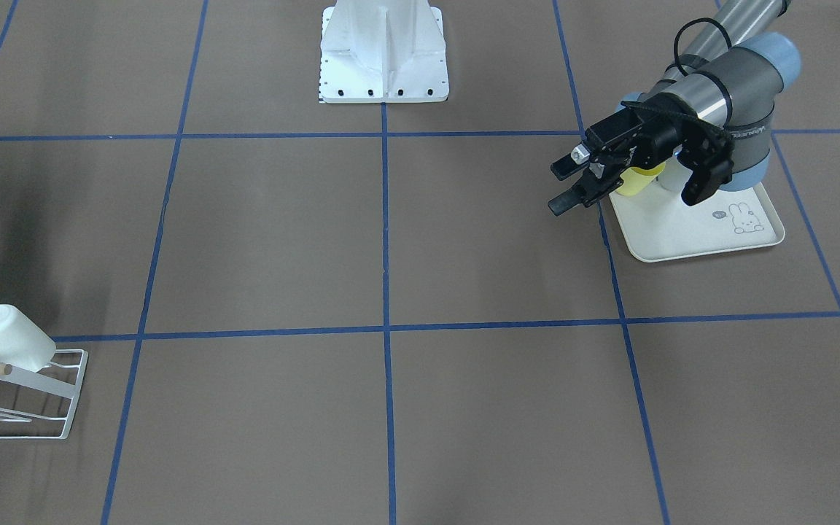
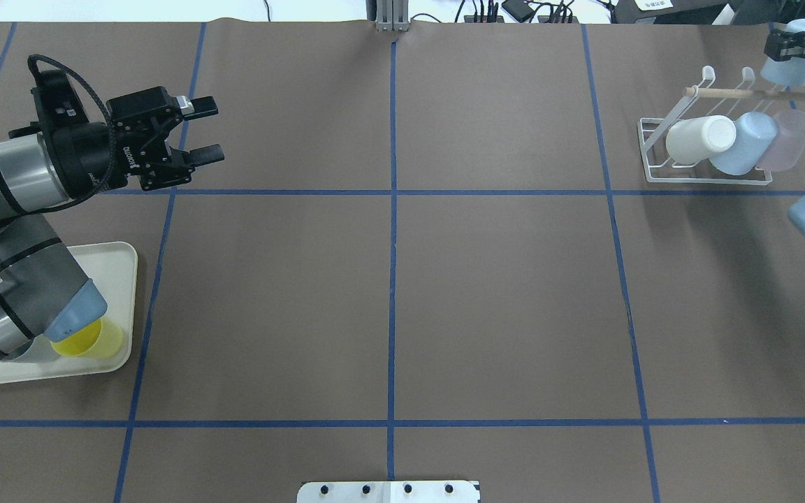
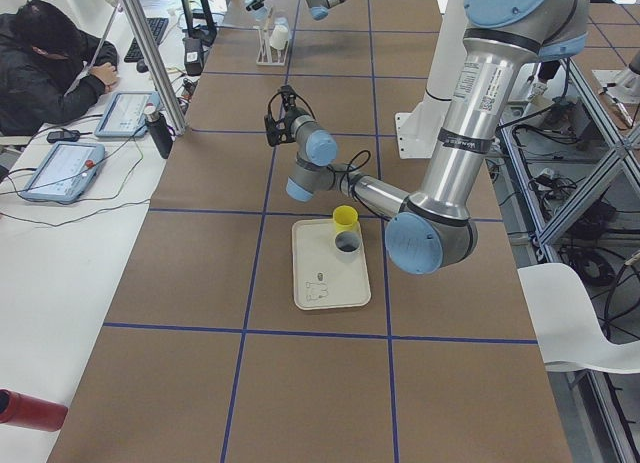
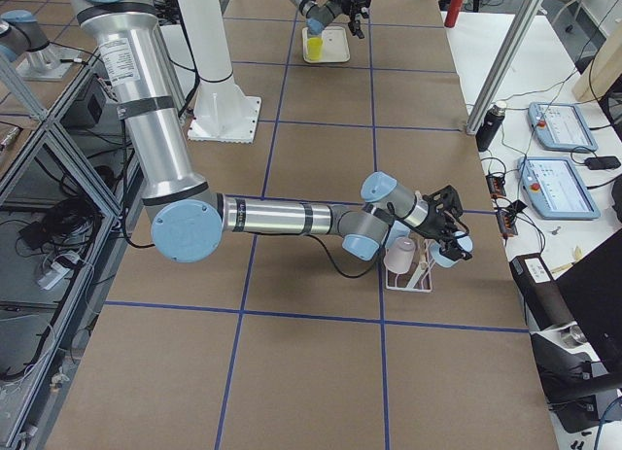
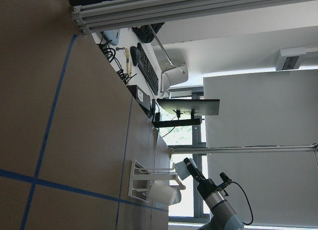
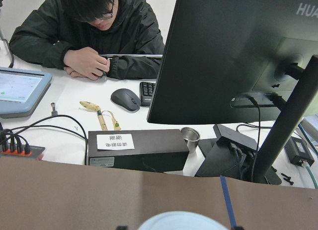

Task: Transfer IKEA cup to right arm and place on rack

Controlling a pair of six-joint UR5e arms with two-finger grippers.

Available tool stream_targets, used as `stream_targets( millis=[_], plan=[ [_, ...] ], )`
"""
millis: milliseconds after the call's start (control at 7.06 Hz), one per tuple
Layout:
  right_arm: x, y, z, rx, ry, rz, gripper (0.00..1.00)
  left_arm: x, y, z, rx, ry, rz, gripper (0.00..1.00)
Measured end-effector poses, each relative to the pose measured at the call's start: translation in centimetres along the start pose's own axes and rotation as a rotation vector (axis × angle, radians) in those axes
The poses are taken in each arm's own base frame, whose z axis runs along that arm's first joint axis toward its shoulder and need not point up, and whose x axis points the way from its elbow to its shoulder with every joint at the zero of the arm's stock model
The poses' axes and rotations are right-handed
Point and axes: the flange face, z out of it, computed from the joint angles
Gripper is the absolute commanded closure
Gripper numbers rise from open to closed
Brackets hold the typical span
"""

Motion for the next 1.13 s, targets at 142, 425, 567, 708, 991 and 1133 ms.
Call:
stream_targets(
  millis=[142,425,567,708,991,1133],
  plan=[
    [0.0,0.0,0.0,0.001,-0.003,0.0,0.0,0.0,0.0,0.0,0.0,-0.001,0.0,0.0],
    [-0.1,-0.9,-0.3,0.013,-0.016,0.008,0.0,0.0,0.0,0.0,-0.002,-0.003,0.0,0.0],
    [-0.4,-2.8,-0.7,0.023,-0.04,0.02,0.0,0.2,-0.3,-0.2,-0.008,-0.008,0.009,0.0],
    [-0.1,-4.6,-1.4,0.017,-0.081,0.035,0.0,0.5,-1.2,-0.9,-0.015,-0.03,0.035,0.0],
    [0.8,-8.0,-3.7,-0.041,-0.178,0.067,0.0,1.7,-5.3,-4.9,-0.032,-0.144,0.148,0.0],
    [0.5,-9.6,-5.3,-0.095,-0.232,0.095,0.0,1.9,-7.7,-8.5,-0.045,-0.221,0.238,0.0]
  ],
)
